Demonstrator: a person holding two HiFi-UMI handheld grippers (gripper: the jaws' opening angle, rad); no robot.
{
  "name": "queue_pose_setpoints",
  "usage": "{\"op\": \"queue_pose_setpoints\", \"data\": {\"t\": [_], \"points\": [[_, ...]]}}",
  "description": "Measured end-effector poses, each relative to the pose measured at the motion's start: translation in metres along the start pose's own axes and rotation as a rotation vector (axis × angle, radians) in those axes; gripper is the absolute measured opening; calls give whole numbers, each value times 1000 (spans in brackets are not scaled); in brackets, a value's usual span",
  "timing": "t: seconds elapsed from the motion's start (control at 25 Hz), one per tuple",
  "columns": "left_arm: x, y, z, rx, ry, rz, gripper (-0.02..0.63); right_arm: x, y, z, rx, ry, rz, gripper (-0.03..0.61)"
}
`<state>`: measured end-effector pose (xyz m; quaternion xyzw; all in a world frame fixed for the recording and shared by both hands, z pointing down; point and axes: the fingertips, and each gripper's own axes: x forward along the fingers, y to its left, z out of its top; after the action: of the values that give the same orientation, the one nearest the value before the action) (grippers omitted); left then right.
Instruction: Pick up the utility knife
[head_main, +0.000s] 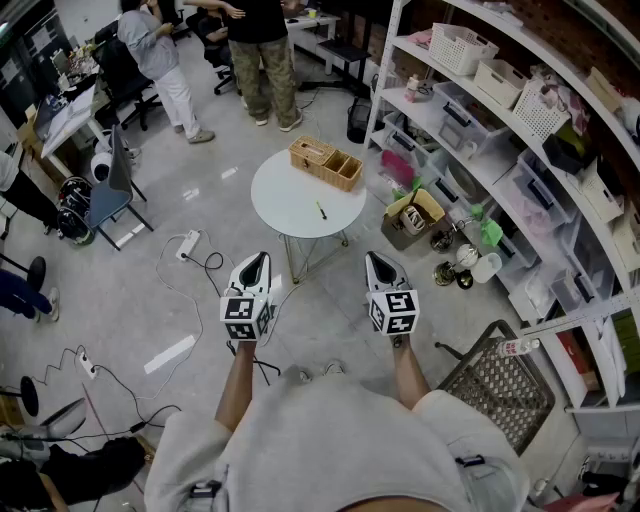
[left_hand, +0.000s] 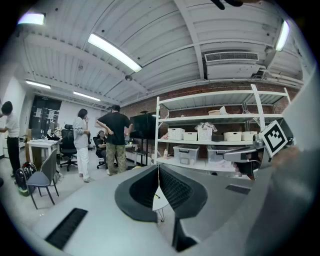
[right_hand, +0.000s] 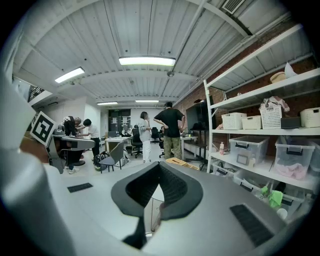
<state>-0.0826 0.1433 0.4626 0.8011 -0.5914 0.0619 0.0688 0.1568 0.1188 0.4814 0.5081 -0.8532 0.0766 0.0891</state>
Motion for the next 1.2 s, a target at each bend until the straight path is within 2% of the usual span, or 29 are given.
{"op": "queue_pose_setpoints", "data": {"t": [0.56,1.2], "points": [[8,-2,-4,-3,9,6,23,9,-9,0,16,-5,7,31],[34,-32,-4,7,12,38,23,14,-43,-11,16,3,48,32]]}}
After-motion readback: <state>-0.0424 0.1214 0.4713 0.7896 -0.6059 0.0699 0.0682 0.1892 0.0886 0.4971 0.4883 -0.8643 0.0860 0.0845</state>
